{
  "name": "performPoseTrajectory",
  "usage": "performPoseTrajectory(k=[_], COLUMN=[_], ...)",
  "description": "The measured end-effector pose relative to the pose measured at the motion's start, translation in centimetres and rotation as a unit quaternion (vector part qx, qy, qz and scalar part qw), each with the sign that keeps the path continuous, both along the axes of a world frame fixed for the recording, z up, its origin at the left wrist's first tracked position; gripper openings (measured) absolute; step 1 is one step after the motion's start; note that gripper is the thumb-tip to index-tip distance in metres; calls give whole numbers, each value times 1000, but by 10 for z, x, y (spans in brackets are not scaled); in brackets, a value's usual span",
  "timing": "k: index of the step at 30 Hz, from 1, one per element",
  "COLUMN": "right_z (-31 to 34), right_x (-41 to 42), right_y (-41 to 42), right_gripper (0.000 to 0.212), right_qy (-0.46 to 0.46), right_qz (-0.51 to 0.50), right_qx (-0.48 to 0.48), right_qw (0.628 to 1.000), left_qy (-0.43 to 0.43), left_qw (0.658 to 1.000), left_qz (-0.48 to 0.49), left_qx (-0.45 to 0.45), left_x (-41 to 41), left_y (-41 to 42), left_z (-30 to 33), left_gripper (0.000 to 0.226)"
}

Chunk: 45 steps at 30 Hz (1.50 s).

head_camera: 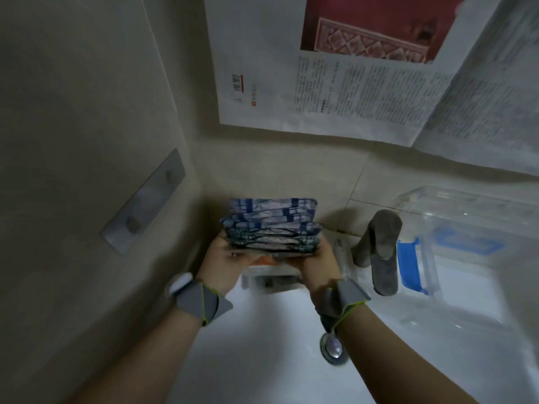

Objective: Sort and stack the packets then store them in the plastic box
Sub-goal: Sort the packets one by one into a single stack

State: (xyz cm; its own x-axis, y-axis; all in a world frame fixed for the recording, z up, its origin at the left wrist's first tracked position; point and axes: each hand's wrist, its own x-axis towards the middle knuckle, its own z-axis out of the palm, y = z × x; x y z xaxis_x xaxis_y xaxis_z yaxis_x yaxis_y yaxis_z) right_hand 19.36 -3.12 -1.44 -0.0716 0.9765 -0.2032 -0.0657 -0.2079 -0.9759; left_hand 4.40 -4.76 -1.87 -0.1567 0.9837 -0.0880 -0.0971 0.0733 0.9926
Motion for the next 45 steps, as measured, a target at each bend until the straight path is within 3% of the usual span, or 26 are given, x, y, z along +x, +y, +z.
performPoseTrajectory(k=[3,4,6,8,10,13,22,25,28,32,35,38,43,45], right_z=[12,15,13,3,-4,-12,-25,-36,-44,-51,-59,-59,-41,-29], right_x=[3,4,3,-2,-5,-6,-10,-9,-12,-14,-14,-16,-14,-16], right_y=[20,26,36,43,44,48,50,48,49,44,40,42,34,29], right_gripper=[37,35,44,66,73,68,71,59,55,50,44,47,40,33], right_qy=[31,34,35,26,25,41,16,-106,-145,-173,-178,-193,-199,-144], right_qz=[-13,-9,-5,2,-5,-31,-60,-35,-57,-118,-120,-121,-123,-116], right_qx=[27,32,40,27,15,14,58,53,43,61,64,75,121,82], right_qw=[999,999,999,999,1000,999,996,992,987,976,975,971,965,979], left_qy=[-119,-140,-83,15,17,-2,26,89,133,158,196,154,142,102], left_qw=[992,990,996,998,998,998,997,986,980,982,973,980,985,991], left_qz=[-34,-18,-26,-60,-67,-66,-69,-131,-134,-91,-120,-116,-94,-81], left_qx=[7,-3,4,0,3,22,7,-41,-59,-38,-32,-42,-29,-24], left_x=[1,0,-2,-2,-6,-5,-8,-14,-11,-7,-8,-7,-6,-5], left_y=[29,39,55,61,61,69,85,83,81,82,81,80,81,81], left_z=[18,17,10,-2,-10,-17,-43,-63,-70,-68,-74,-74,-55,-40], left_gripper=[61,53,30,51,70,79,46,69,83,66,52,66,31,22])
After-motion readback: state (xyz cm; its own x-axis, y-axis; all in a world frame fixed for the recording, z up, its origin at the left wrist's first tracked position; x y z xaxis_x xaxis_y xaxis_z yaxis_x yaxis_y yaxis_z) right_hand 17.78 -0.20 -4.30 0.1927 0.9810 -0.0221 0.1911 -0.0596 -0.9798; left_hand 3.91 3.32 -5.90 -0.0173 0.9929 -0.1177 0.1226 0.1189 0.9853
